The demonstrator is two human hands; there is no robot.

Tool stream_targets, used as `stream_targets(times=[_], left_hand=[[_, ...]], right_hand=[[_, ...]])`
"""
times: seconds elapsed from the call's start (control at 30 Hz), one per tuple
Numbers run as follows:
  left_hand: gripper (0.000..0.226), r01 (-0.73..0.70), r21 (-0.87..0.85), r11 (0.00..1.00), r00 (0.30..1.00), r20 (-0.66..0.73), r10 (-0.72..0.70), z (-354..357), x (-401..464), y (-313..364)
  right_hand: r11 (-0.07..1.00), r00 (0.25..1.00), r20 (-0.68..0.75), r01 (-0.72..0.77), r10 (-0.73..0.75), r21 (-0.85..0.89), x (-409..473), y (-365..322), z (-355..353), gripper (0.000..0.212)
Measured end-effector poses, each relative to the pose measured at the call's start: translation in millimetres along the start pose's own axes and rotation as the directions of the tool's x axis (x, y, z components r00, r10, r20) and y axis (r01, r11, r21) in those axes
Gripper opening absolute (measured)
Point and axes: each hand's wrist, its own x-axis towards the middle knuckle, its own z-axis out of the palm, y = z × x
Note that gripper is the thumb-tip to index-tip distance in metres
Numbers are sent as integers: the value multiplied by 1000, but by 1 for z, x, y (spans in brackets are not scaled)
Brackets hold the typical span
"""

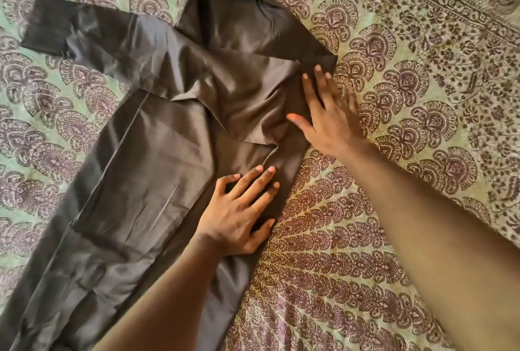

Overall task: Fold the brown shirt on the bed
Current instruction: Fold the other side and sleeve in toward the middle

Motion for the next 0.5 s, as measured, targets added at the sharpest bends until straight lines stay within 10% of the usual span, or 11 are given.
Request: stream_targets(times=[0.17,0.33,0.5], left_hand=[[67,4,0,1000,1000,-12,-4,0,-1,1],[66,2,-5,1000,1000,-15,-2,-2,-1,1],[66,-3,2,1000,999,-42,3,1,-1,0]], right_hand=[[988,992,37,-122,119,91,58,24,-33,77],[984,948,-311,-7,63,177,3,1,-25,73],[974,975,-58,220,-217,48,-74,-18,26,82]])
